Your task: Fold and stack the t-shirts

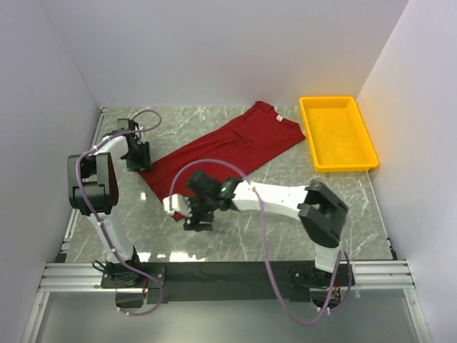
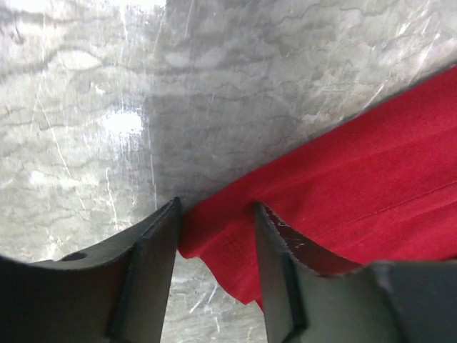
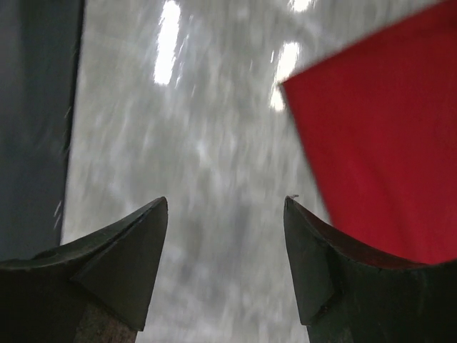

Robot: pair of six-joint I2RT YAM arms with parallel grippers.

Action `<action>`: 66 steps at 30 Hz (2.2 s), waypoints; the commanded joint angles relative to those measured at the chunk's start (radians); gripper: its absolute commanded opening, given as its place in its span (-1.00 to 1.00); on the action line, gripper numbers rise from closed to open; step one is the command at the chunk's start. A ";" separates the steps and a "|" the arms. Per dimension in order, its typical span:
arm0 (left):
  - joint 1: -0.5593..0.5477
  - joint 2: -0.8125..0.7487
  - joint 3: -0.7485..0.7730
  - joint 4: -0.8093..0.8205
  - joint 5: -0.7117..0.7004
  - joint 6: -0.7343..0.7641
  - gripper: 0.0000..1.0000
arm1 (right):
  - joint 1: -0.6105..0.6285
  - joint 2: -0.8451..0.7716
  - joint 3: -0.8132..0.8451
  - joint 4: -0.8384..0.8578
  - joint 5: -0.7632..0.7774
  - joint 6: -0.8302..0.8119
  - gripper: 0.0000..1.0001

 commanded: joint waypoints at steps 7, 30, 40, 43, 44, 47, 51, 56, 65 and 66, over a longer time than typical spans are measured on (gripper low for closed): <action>0.012 -0.021 -0.007 -0.078 -0.018 -0.078 0.17 | 0.124 0.198 0.162 0.243 0.337 0.148 0.48; 0.118 -0.144 -0.033 -0.095 0.059 -0.152 0.14 | 0.132 0.394 0.325 0.158 0.405 0.186 0.28; 0.123 -0.138 -0.041 -0.094 0.114 -0.158 0.10 | 0.129 0.376 0.280 0.129 0.402 0.206 0.25; 0.123 -0.129 -0.044 -0.094 0.109 -0.161 0.11 | 0.123 0.376 0.277 0.119 0.399 0.209 0.24; 0.124 -0.120 -0.043 -0.095 0.116 -0.161 0.10 | 0.120 0.378 0.276 0.118 0.397 0.214 0.22; 0.124 -0.101 -0.037 -0.094 0.116 -0.163 0.08 | 0.115 0.368 0.265 0.114 0.391 0.215 0.21; 0.123 -0.072 -0.018 -0.088 0.117 -0.166 0.00 | 0.109 0.356 0.251 0.115 0.383 0.218 0.20; 0.123 -0.040 -0.020 -0.080 0.122 -0.175 -0.10 | 0.100 0.336 0.236 0.120 0.364 0.220 0.18; 0.121 -0.001 -0.047 -0.029 0.136 -0.197 -0.10 | 0.081 0.312 0.224 0.115 0.305 0.214 0.20; 0.120 -0.001 -0.046 -0.028 0.132 -0.197 -0.10 | 0.083 0.312 0.222 0.114 0.299 0.214 0.20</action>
